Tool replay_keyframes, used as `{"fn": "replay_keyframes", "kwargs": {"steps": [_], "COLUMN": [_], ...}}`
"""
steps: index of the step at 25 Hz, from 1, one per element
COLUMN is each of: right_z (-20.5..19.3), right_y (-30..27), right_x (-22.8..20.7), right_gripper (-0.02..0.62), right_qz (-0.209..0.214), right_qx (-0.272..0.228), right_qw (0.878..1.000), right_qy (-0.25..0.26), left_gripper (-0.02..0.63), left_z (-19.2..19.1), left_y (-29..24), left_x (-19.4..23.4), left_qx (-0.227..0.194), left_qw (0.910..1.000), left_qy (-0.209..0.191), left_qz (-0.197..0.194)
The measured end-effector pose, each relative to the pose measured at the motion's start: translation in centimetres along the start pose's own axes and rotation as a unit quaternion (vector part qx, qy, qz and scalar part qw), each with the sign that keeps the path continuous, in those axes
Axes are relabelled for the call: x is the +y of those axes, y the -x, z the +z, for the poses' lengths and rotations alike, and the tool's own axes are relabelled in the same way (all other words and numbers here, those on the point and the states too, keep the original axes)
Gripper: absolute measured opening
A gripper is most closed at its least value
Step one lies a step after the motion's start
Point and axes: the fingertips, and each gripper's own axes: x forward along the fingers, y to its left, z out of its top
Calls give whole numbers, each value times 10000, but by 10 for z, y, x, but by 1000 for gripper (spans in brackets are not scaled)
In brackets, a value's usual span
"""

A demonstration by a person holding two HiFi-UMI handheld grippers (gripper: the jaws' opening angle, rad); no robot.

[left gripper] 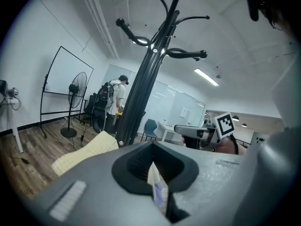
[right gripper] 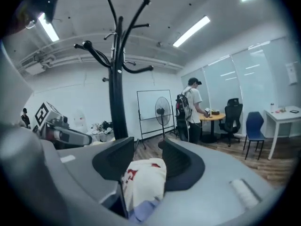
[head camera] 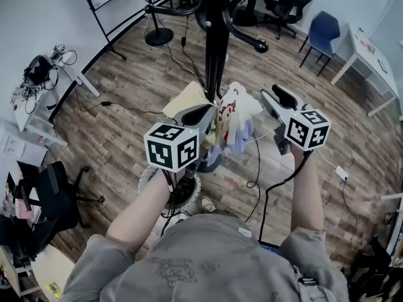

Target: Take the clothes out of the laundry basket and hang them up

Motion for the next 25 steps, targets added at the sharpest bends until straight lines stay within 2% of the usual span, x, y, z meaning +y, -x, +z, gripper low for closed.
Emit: {"fn": "replay_keyframes", "kwargs": {"steps": [6,12,18,25], "right_z": [44,68,83,77], "right_y": [18,28,28,20], "right_x": [79,153,214,267], "right_gripper": [174,122,85,33], "right_qz": [472,1118,1645,2165], "right_qx": [-540,-886,-1139,-1252], "right_qw": [9966,9876,9766,9672], "right_qy": [414,652,784,443], "left_gripper": [3,3,3,3], "left_z": [23,34,36,28], "left_y": [43,97,159,231], "left_x": [4,22,47,67], "left_qx": [-258,-369,-581,-747], "left_qw": [9988,9921,9898,9800], "left_qy": [-390,-991,-747,-685], "left_qz": [157,668,1069,1712]}}
